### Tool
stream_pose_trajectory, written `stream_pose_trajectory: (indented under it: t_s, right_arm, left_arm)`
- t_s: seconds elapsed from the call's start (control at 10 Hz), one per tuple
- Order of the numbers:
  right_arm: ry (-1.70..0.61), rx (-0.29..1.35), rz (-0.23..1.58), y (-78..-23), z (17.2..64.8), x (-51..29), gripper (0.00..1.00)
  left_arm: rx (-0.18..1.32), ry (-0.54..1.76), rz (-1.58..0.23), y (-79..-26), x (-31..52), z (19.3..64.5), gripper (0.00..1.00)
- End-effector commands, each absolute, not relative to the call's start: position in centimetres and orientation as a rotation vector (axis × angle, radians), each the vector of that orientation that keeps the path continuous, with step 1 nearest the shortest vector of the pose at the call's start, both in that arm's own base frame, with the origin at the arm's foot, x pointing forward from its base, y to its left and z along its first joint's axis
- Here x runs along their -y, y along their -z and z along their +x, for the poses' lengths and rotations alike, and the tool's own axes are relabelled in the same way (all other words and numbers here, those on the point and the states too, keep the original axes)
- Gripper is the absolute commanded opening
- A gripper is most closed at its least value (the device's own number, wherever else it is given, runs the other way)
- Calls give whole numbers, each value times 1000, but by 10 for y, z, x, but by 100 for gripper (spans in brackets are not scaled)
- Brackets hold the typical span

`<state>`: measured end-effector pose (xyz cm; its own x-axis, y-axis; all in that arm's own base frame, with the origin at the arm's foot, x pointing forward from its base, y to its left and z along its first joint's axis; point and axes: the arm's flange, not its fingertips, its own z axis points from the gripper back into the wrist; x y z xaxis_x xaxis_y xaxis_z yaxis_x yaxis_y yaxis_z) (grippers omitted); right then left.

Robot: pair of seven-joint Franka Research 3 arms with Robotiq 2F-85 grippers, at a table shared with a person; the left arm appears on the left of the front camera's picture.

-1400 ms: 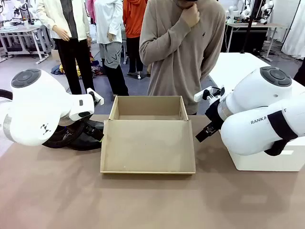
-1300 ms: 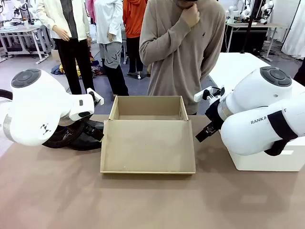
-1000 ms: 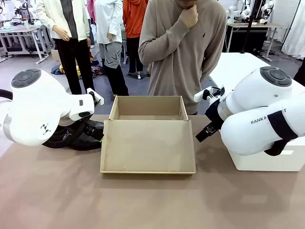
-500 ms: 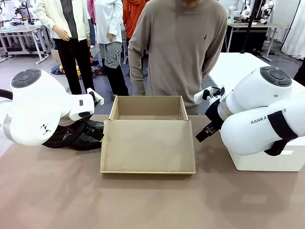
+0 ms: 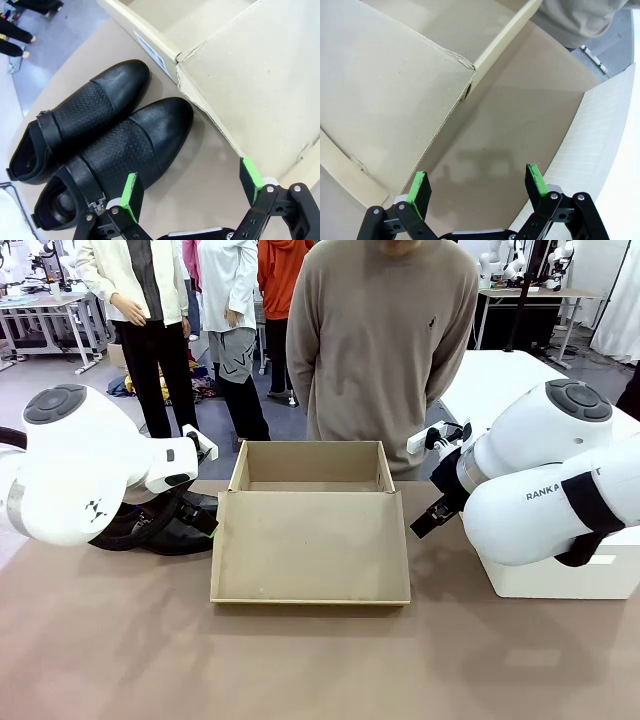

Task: Pack the shoes into the box.
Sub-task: Place one shoe of the Shoes into the Shoes Box.

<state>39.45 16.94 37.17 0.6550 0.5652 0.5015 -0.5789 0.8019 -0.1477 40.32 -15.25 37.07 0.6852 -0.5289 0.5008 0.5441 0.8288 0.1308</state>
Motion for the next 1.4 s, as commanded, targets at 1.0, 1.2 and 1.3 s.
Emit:
stream_pose_trajectory:
  t_s: [1.0,1.2,1.3]
  right_arm:
    - [-908,662,286,-495,369,-123,100]
    - [-978,680,341,-506,363,-106,100]
    - [-1000,686,363,-509,361,-97,100]
  left_arm:
    - [640,922,-70,-493,112,388,100]
    - [668,1021,-130,-511,95,381,100]
    - [690,1068,-158,-518,86,375,100]
